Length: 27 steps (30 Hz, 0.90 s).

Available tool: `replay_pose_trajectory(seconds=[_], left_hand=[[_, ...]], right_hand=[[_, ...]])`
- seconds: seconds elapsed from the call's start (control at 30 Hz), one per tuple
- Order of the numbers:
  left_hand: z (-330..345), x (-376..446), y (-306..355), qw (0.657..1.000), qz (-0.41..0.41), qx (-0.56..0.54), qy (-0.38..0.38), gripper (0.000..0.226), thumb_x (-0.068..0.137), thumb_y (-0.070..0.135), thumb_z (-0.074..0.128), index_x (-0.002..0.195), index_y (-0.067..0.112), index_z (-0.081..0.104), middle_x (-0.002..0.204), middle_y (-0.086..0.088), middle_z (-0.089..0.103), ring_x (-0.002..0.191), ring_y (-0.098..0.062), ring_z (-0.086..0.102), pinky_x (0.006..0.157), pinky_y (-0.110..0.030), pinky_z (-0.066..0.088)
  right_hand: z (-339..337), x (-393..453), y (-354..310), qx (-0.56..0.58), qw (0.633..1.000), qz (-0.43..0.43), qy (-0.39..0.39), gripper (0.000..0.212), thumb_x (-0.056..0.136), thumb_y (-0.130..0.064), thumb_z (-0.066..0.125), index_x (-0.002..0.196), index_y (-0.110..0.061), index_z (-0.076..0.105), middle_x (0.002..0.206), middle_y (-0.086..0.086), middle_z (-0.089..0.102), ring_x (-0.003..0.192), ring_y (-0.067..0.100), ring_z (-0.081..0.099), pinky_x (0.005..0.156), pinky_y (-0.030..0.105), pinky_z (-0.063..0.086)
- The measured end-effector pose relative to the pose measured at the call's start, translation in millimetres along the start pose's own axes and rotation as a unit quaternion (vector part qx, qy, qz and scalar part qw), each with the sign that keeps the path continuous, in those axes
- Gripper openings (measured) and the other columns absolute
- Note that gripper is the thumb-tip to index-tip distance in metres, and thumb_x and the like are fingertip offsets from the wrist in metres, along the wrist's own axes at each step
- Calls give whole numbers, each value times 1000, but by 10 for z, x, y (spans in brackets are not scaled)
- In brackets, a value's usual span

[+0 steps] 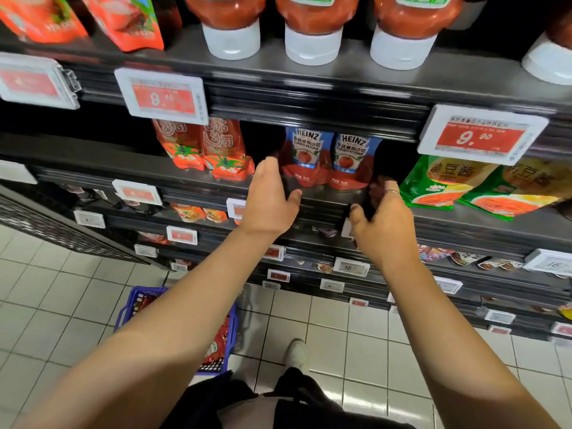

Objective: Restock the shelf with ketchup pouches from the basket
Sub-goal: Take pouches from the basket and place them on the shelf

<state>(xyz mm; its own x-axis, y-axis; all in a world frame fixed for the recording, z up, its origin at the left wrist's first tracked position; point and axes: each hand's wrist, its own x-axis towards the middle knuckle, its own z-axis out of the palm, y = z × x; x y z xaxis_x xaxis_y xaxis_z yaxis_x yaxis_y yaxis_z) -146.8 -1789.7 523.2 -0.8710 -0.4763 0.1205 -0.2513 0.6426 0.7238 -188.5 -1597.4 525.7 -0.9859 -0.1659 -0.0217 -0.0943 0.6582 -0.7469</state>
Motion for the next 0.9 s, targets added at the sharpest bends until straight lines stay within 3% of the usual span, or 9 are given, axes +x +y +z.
replay_pose_trajectory(seconds=[0.07, 0.17, 0.27, 0.37, 0.43, 0.53, 0.7, 0.77, 0.9], left_hand=[[-55, -83, -32, 1000, 13, 0, -16, 57, 85, 14, 76, 133, 11, 45, 130, -2, 51, 121, -16, 49, 108, -34, 44], [-207, -306, -208, 999, 26, -18, -22, 73, 87, 13, 73, 150, 17, 35, 147, -1, 44, 133, -9, 41, 106, -14, 37], [-454, -618, -503, 997, 79, -11, 0, 59, 87, 11, 71, 140, 17, 47, 133, 2, 51, 121, -7, 47, 103, -22, 42], [-746, -933, -970, 996, 90, 11, -4, 41, 86, 18, 67, 126, 21, 55, 122, 4, 54, 113, -4, 48, 96, -6, 35], [-932, -1134, -1388, 998, 45, 42, -20, 37, 85, 18, 69, 120, 22, 58, 117, 5, 56, 108, -2, 47, 95, -6, 33], [-1169, -1447, -2153, 987, -108, 89, -73, 35, 85, 12, 71, 117, 20, 61, 116, 2, 56, 102, -10, 52, 96, -24, 42], [-1795, -2097, -3328, 912, -354, 56, -197, 18, 89, 14, 70, 106, 20, 67, 110, -10, 65, 112, -35, 64, 94, -34, 51], [-2013, -2381, -3700, 888, -397, 37, -229, 34, 91, 17, 71, 123, 10, 64, 124, -17, 64, 121, -36, 59, 99, -35, 49], [-2262, -2799, -4170, 873, -422, 26, -244, 36, 95, 18, 64, 129, 6, 61, 126, -15, 65, 119, -34, 61, 95, -32, 48]], right_hand=[[-35, -74, 72, 30, 999, -13, 5, 63, 89, -15, 68, 145, -13, 39, 126, -5, 61, 118, 16, 60, 90, 15, 40], [-35, -213, 179, 81, 995, -49, 16, 62, 87, -7, 67, 144, -14, 43, 130, 0, 59, 119, 8, 58, 91, 1, 37], [14, -409, 200, 134, 987, -77, 51, 51, 87, -6, 64, 135, -17, 51, 123, 3, 62, 114, 9, 60, 96, 11, 44], [166, -670, 107, 168, 981, -85, 53, 37, 87, -10, 62, 118, -28, 55, 107, 3, 64, 93, 7, 64, 80, 14, 49], [371, -881, 21, 150, 985, -87, 16, 33, 86, -6, 62, 107, -30, 55, 97, 1, 63, 81, 6, 61, 72, 10, 47], [804, -1214, -118, 73, 990, -64, -103, 29, 86, -4, 65, 97, -30, 55, 89, -4, 64, 76, 6, 62, 71, 18, 47], [1701, -1844, -407, -31, 963, -56, -261, 19, 85, -10, 67, 89, -27, 58, 88, -3, 68, 80, 16, 65, 75, 18, 47], [2096, -2140, -486, -41, 950, -11, -308, 16, 86, -14, 68, 86, -28, 59, 92, -3, 68, 87, 22, 66, 80, 28, 50], [2763, -2619, -649, 10, 931, 139, -338, 10, 87, -13, 71, 93, -18, 66, 94, 6, 69, 87, 27, 67, 83, 45, 58]])
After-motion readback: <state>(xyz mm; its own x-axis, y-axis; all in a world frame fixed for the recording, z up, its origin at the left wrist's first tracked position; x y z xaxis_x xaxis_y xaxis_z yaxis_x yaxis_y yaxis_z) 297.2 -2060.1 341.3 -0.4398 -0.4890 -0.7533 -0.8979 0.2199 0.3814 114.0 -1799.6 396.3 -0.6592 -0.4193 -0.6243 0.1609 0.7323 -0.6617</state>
